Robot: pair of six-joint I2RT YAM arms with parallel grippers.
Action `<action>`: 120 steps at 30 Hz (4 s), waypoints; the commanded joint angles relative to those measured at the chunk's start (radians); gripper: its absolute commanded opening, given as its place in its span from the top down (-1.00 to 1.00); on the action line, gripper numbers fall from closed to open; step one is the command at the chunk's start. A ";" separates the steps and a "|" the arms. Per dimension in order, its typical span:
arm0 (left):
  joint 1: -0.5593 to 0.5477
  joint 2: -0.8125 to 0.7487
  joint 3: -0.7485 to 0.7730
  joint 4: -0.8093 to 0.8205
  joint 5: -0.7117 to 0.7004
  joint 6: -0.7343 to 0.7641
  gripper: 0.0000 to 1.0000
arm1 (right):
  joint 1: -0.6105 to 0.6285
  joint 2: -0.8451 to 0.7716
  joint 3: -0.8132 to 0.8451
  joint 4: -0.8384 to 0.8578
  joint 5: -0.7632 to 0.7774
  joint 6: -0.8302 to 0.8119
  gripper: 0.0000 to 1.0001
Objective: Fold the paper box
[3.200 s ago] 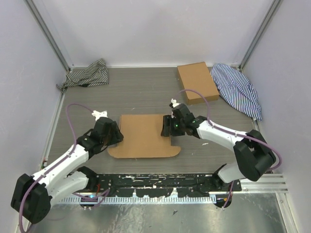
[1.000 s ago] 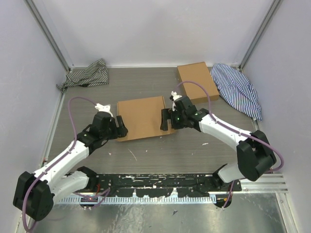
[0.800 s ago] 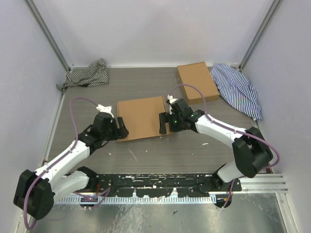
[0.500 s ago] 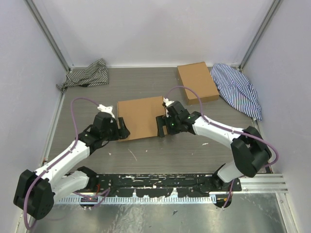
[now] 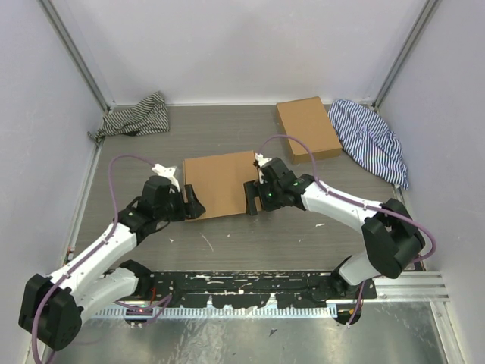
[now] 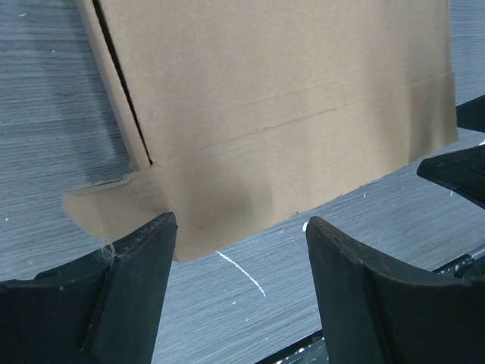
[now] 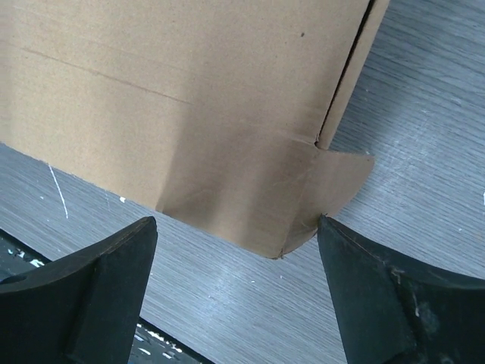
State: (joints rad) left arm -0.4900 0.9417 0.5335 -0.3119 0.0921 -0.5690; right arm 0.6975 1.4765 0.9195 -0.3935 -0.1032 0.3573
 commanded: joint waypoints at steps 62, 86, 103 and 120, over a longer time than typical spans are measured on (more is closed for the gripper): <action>-0.002 0.003 0.049 -0.115 -0.027 0.027 -0.50 | 0.025 -0.061 0.052 0.021 -0.121 -0.014 -0.67; -0.002 -0.010 0.058 -0.102 0.026 -0.019 -0.47 | 0.025 -0.064 0.044 0.014 -0.121 -0.030 -0.59; -0.002 0.011 0.035 -0.080 0.024 -0.008 -0.44 | 0.025 -0.053 0.005 0.050 -0.041 -0.062 -0.52; -0.002 0.023 0.057 -0.111 0.032 -0.009 -0.43 | 0.029 -0.062 0.011 0.023 -0.049 -0.073 -0.51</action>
State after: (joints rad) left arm -0.4911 0.9653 0.5652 -0.4252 0.0990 -0.5804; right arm 0.7181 1.4460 0.9047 -0.3855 -0.1501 0.2970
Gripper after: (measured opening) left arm 0.716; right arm 0.759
